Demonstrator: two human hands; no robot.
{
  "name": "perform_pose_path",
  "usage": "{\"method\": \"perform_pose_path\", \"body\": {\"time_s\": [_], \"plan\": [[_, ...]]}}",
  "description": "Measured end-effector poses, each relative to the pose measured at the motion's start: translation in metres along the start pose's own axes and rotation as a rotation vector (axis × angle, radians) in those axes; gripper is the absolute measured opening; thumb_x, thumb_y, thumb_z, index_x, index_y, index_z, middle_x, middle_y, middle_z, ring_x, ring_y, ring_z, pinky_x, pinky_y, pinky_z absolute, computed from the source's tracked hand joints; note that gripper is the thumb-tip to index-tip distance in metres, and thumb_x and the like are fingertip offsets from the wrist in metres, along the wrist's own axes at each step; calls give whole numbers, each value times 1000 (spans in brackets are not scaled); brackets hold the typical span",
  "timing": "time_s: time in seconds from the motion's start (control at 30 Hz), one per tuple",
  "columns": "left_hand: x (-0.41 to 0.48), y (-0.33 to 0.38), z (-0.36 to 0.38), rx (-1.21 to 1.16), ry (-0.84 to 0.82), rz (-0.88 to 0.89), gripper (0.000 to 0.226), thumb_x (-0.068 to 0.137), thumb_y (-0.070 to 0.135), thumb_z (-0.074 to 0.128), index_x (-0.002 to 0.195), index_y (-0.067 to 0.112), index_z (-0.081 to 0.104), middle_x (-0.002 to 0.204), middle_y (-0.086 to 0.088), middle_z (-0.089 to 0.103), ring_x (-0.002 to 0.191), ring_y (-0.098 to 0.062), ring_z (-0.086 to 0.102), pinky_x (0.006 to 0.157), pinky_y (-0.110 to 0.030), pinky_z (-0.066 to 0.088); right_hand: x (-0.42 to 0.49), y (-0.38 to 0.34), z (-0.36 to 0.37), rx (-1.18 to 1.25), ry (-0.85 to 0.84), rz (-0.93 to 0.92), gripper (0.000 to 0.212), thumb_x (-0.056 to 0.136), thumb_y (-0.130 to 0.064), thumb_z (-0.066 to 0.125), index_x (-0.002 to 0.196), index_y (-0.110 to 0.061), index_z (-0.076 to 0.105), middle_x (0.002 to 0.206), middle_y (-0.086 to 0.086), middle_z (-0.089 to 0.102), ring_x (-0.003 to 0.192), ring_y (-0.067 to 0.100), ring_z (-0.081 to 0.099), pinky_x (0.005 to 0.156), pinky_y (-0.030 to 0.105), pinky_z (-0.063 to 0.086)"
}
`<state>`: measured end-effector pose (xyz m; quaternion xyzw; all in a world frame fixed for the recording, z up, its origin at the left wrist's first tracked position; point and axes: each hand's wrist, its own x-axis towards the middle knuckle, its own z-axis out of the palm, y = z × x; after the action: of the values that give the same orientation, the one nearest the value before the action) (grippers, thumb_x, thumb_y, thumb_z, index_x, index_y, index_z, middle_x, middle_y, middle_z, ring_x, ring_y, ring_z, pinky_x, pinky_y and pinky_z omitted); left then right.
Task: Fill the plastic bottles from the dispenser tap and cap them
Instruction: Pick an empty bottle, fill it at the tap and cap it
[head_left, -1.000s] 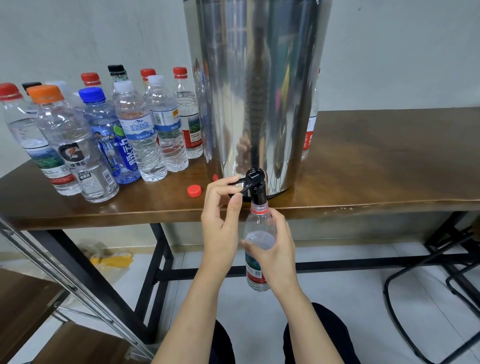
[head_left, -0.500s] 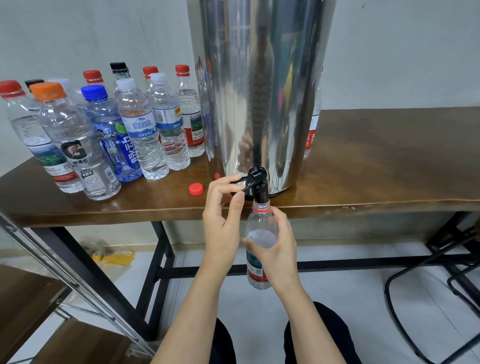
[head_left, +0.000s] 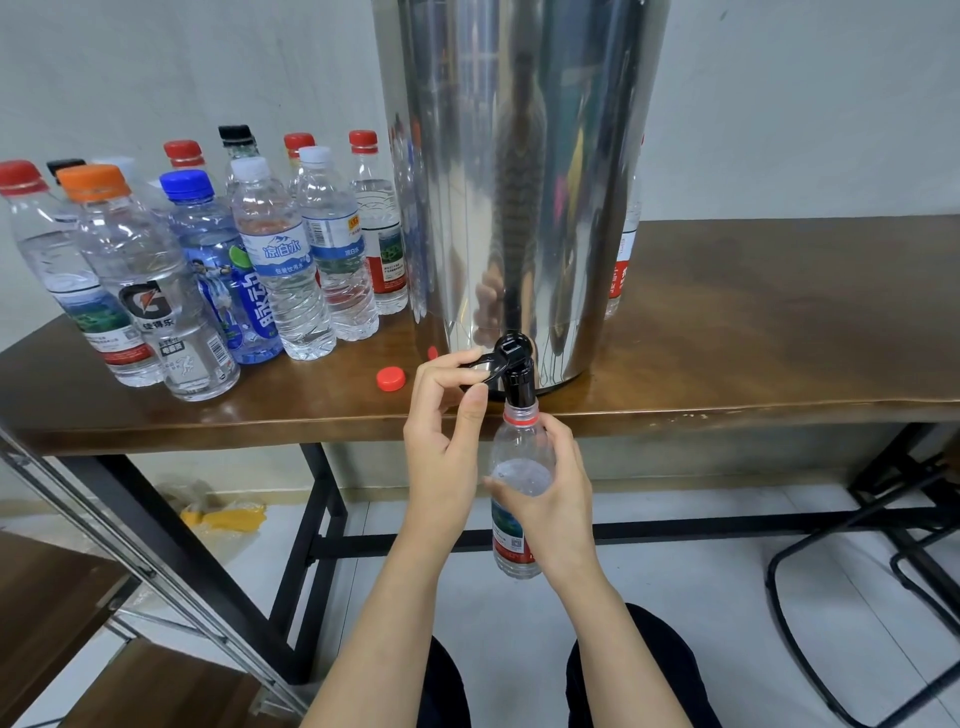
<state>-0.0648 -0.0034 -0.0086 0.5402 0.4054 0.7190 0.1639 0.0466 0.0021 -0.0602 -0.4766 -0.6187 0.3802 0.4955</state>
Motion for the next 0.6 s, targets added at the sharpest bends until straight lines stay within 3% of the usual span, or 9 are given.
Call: {"method": "perform_pose_path", "body": {"time_s": [0.27,0.6], "plan": [[0,1,0,-3,-2,-8,9,96,23,56,99,28,62,120,14,61,122,-22,56,105,-50,44,0,0,1,0,0,2,79,72,-20,86,120,-60,37,130,-24,47,124,-8,41,109,33,39],[0,2,-1,1,-5,-10,8,96,24,55,99,27,62,120,17,61,122,-19,56,106,-49,44,0,1,1,6,0,-2,78,72,-20,86,118,-61,38,126,-33,44,119,-20,37,105,28,37]]}}
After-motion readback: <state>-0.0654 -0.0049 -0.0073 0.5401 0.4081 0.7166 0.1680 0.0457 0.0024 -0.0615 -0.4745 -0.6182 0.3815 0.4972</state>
